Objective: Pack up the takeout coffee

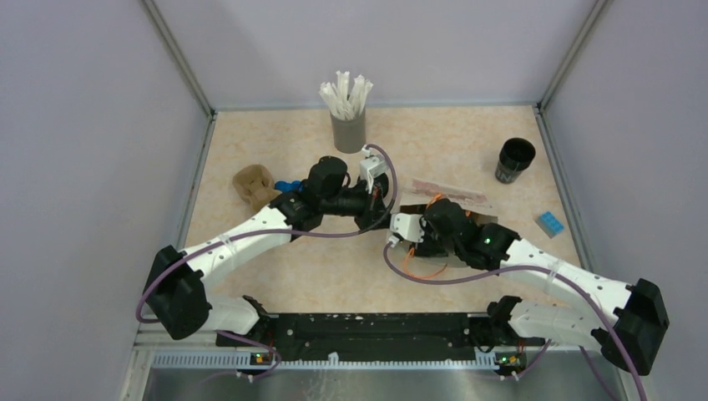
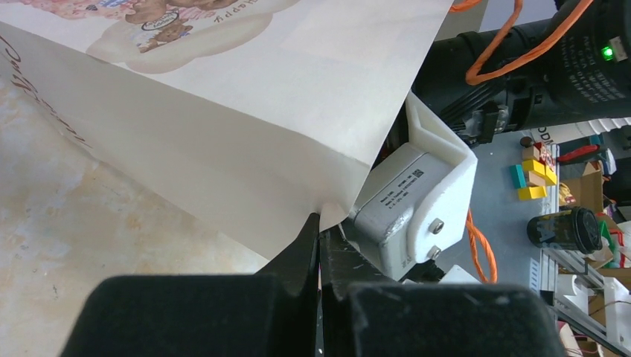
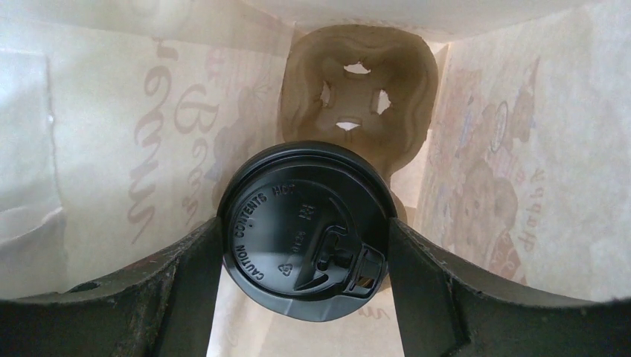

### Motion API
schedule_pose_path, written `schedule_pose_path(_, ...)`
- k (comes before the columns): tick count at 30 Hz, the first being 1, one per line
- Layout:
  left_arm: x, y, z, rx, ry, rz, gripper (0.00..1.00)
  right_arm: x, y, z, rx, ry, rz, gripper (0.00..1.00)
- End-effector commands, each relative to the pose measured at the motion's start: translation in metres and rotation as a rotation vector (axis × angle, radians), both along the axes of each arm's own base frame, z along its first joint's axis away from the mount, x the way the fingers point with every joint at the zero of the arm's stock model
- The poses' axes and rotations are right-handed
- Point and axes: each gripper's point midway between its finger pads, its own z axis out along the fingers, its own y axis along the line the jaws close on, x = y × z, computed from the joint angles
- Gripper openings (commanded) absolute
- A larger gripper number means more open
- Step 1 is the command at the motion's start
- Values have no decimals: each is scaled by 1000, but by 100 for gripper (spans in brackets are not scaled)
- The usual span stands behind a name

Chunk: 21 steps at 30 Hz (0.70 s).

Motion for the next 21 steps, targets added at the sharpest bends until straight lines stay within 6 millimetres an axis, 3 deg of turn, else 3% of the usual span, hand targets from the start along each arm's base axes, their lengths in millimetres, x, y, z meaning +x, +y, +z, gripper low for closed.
schedule_pose_path(1,-8,-4,25,-73,-19,-39,0,8,3,-7,9,-27,5,66)
schedule_pose_path(13,-5,-2,23,-64,-3,-1,0,9,-1,16,16,-76,13,66)
schedule_pose_path(18,0,-1,21,-38,0,25,0,2,10,41,105,-78,54,66)
schedule_pose_path(21,1,0,21,-36,-1,29,0,1,19,43,143,-65,80,66)
